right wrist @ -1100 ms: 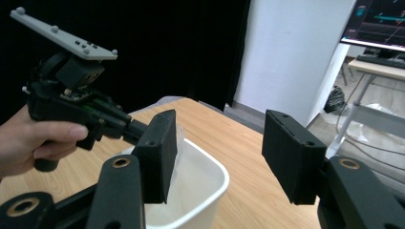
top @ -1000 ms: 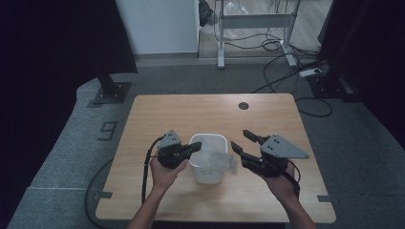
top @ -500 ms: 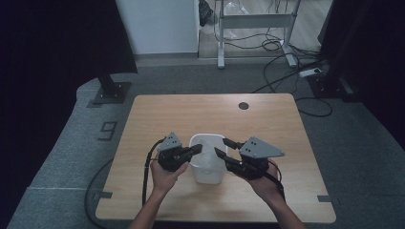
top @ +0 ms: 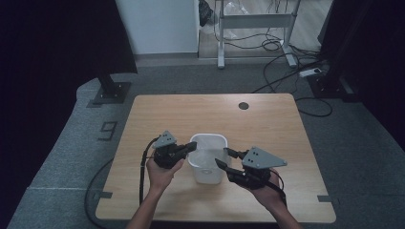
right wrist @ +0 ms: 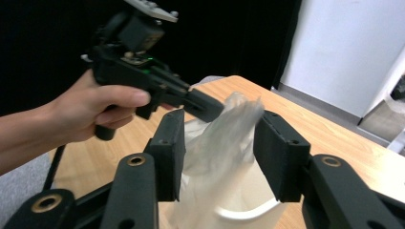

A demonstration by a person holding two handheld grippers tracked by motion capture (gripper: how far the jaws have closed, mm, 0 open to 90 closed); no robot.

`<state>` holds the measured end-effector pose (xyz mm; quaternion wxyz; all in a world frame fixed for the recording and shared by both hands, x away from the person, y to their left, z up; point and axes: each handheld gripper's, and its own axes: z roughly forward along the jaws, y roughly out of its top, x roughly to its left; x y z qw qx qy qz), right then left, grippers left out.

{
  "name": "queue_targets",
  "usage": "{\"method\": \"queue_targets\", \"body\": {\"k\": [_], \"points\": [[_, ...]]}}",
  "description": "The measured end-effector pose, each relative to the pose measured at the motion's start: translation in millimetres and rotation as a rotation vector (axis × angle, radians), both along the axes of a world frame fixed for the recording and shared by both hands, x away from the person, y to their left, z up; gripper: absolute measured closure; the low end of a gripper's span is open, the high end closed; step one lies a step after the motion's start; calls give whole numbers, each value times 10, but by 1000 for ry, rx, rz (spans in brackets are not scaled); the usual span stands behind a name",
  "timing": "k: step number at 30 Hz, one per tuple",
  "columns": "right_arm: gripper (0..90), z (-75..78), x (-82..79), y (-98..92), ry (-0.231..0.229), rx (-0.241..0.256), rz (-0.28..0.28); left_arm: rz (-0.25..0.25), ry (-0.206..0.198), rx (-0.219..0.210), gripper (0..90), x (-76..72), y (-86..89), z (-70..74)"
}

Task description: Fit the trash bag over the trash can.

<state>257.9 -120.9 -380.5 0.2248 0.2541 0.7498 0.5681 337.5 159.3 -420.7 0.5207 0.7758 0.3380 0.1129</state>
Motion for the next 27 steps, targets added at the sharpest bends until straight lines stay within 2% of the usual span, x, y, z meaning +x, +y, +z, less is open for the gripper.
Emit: {"method": "queue_targets", "body": {"k": [4, 9, 10, 12, 13, 15, 18, 21, 23, 27], "points": [[518, -6, -79, 6, -16, -16, 21, 11, 10, -17, 900, 28, 26, -1], [552, -34, -80, 26, -20, -32, 22, 9, 13, -26, 900, 27, 37, -7], [622, -57, -70, 48, -30, -58, 2, 10, 12, -27, 900, 21, 41, -10], [676, -72, -61, 61, -41, -88, -23, 11, 12, -29, 900, 19, 62, -16], [745, -77, -50, 61, -43, -103, -38, 12, 15, -33, 900, 18, 72, -19], [818, -79, -21, 41, -45, -109, -59, 8, 18, -43, 900, 14, 92, -22], [878, -51, 69, -20, -73, -130, -113, -2, 13, -52, 900, -12, 115, -20], [885, -18, 237, -112, -65, -114, -157, -13, 9, -54, 900, -38, 126, -20], [886, -12, 368, -159, -40, -102, -169, -22, 8, -55, 900, -54, 129, -22], [886, -19, 492, -181, -28, -91, -181, -48, 17, -62, 900, -67, 121, -30]]}}
